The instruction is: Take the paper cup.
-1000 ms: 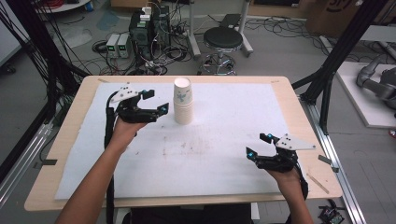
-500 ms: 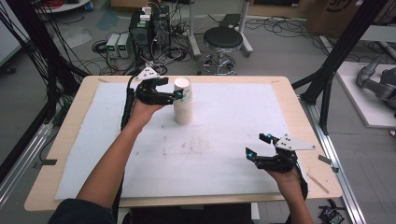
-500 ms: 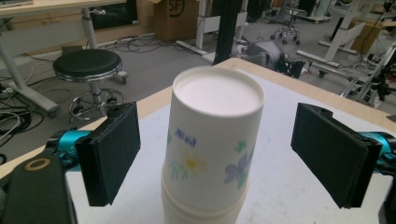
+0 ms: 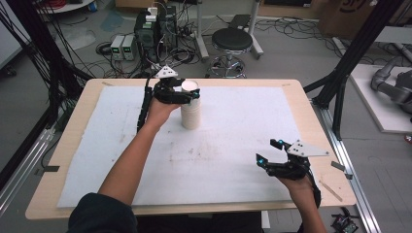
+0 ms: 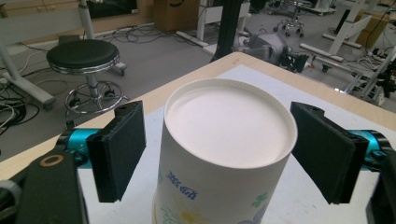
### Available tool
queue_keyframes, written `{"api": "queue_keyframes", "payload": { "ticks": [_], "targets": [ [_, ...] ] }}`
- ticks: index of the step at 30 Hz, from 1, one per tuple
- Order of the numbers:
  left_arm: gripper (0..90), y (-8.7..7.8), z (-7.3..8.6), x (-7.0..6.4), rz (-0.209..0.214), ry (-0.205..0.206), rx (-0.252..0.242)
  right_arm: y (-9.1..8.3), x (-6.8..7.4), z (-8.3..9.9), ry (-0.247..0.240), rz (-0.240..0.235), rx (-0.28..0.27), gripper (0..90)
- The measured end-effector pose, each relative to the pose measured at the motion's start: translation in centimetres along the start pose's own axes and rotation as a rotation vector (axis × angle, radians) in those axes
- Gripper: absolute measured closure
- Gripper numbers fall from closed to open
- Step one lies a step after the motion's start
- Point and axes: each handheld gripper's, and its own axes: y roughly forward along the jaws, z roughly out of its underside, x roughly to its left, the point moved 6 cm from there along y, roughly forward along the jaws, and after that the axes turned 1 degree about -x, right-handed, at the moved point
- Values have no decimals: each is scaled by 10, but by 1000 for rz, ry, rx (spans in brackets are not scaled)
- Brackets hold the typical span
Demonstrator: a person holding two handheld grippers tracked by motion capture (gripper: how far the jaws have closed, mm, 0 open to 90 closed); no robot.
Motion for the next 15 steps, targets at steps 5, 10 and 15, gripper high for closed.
{"api": "queue_keyframes", "payload": {
  "ticks": [5,10,15],
  "targets": [
    [278,3,3,1,12,7,14,-1,0,0,9,-1,2,199],
    [327,4,3,1,16,11,8,-1,0,0,6,0,0,199],
    [333,0,-2,0,20,17,-15,-1,0,0,10,-1,2,199]
  ]
}}
